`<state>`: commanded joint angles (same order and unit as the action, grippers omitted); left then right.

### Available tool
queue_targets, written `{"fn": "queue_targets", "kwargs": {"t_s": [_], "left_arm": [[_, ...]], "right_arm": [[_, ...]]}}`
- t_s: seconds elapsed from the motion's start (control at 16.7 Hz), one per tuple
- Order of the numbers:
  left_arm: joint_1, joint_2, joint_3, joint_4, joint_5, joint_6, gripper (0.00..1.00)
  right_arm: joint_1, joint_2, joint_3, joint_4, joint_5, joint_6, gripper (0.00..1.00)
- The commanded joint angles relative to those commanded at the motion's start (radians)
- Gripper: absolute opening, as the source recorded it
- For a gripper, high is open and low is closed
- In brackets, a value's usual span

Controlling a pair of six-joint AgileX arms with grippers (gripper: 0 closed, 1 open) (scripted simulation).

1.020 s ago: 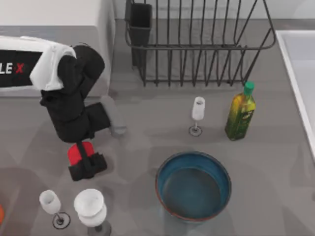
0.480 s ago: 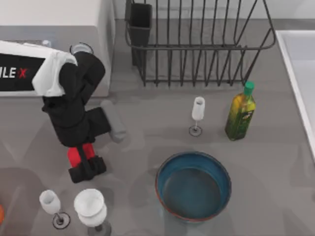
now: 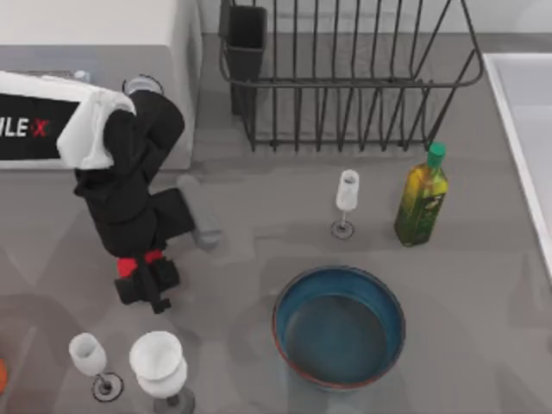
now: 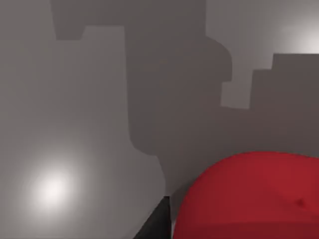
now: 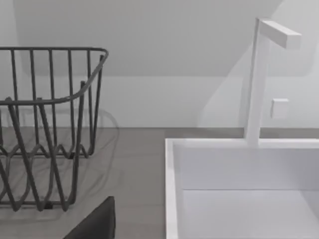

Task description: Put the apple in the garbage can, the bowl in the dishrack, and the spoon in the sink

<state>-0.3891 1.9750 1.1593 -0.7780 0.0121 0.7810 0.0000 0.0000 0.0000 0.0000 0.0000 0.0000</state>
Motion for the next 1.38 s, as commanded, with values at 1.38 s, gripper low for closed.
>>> {"fn": "queue_targets", "kwargs": {"t_s": [1.38], "left_arm": [[0.000, -0.150, 0.251, -0.379, -0.011, -0.001, 0.00]], "right_arm": [[0.000, 0.000, 0.000, 0.000, 0.000, 0.000, 1.00]]}}
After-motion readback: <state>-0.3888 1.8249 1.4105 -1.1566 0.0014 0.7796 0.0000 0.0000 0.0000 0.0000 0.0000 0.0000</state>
